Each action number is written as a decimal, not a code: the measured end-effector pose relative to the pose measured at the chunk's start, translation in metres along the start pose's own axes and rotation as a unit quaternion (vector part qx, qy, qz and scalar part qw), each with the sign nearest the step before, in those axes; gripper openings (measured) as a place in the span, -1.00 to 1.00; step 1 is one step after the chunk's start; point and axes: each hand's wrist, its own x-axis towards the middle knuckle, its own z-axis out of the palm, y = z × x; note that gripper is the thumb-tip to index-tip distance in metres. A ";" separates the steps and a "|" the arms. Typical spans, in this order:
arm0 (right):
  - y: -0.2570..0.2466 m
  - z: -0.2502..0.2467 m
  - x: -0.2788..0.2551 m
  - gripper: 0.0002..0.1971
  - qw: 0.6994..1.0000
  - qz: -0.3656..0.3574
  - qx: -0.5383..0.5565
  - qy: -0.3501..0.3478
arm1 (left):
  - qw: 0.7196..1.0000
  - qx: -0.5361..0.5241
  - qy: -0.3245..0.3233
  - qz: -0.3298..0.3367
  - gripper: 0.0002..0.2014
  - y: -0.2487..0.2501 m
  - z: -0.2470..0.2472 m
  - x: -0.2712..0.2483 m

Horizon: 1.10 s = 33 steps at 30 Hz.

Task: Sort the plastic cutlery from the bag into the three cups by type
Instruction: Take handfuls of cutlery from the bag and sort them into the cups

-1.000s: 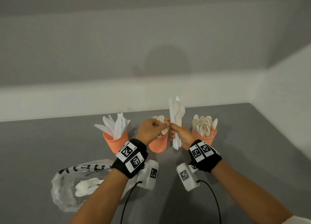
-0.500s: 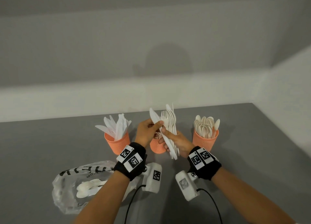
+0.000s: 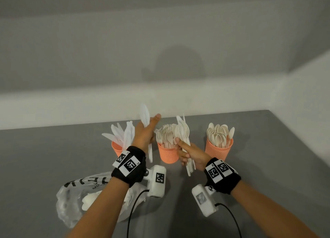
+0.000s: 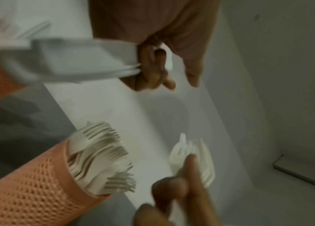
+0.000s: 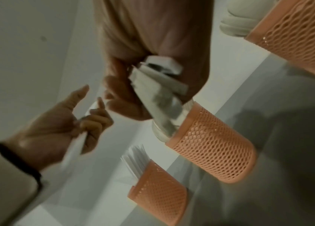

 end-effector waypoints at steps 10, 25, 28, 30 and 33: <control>-0.010 0.016 -0.004 -0.70 0.979 0.084 0.056 -0.177 | 0.985 0.047 -0.160 -0.043 -0.94 -0.010 0.025 -0.017; -0.006 0.015 0.000 -0.65 0.998 -0.011 0.060 0.018 | 0.997 0.010 -0.027 -0.070 -0.79 -0.011 0.018 -0.008; -0.008 0.013 -0.002 -0.61 0.998 -0.019 0.060 0.009 | 0.996 0.036 -0.035 -0.079 -0.76 -0.015 0.014 -0.009; -0.007 0.014 -0.002 -0.60 0.999 -0.026 0.031 0.010 | 0.996 0.039 -0.043 -0.070 -0.75 -0.012 0.016 -0.012; -0.004 0.017 -0.001 -0.58 0.999 -0.034 -0.018 0.016 | 0.998 0.034 -0.039 -0.027 -0.84 -0.010 0.023 -0.017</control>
